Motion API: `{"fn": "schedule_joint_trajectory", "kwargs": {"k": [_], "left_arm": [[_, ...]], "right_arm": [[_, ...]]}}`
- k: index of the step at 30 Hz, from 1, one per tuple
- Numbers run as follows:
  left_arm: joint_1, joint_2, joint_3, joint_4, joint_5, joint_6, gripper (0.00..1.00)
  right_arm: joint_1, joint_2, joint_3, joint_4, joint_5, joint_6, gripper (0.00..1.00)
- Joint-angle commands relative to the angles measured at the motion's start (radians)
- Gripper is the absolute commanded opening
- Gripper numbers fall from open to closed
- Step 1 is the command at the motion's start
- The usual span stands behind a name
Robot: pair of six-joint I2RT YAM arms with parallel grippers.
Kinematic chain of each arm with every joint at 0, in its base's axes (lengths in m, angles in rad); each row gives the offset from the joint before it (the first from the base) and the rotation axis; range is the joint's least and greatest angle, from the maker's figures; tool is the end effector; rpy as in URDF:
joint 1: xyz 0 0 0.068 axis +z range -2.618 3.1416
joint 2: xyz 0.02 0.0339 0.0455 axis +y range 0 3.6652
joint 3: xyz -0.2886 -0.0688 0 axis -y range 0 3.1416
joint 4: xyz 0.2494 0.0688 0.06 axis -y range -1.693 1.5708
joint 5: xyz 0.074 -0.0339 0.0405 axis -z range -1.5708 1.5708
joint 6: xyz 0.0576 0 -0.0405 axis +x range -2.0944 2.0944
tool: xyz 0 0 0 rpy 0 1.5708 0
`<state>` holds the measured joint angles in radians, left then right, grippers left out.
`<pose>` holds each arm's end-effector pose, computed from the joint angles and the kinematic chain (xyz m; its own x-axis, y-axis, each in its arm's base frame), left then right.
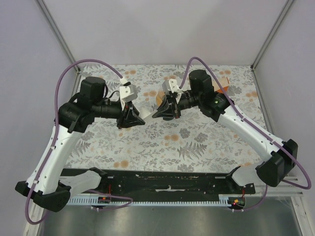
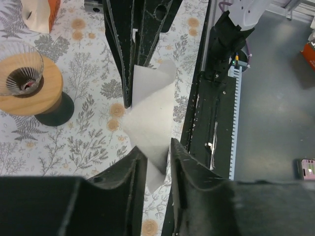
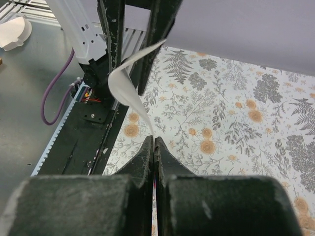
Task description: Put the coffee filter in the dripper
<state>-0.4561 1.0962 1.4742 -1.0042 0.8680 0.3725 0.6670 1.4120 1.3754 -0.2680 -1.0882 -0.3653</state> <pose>0.1493 -0.1222 0.4528 -0.1845 0.3525 -0.9174 0.9736 0.1929 -0.1216 0.2213 0.2392 0.4191 0.1196 -0.1168 -0.9859 -0.9724 -0.2140 -0.0927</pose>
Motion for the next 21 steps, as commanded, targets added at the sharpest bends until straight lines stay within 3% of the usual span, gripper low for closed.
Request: {"fn": "schedule_joint_trajectory", "kwargs": {"k": [1,9,21], "left_arm": [[-0.004,0.004,0.072,0.055,0.071,-0.084,0.24],[-0.004,-0.004,0.078,0.073,0.011,-0.109,0.02],[-0.004,-0.024,0.121,0.148,-0.296,-0.053,0.02]], "right_arm": [[-0.001,-0.013,0.044,-0.034,0.046,-0.04,0.0],[-0.009,0.01,0.063,-0.039,0.083,-0.003,0.0],[-0.01,-0.024,0.03,-0.056,0.073,0.002,0.0]]}}
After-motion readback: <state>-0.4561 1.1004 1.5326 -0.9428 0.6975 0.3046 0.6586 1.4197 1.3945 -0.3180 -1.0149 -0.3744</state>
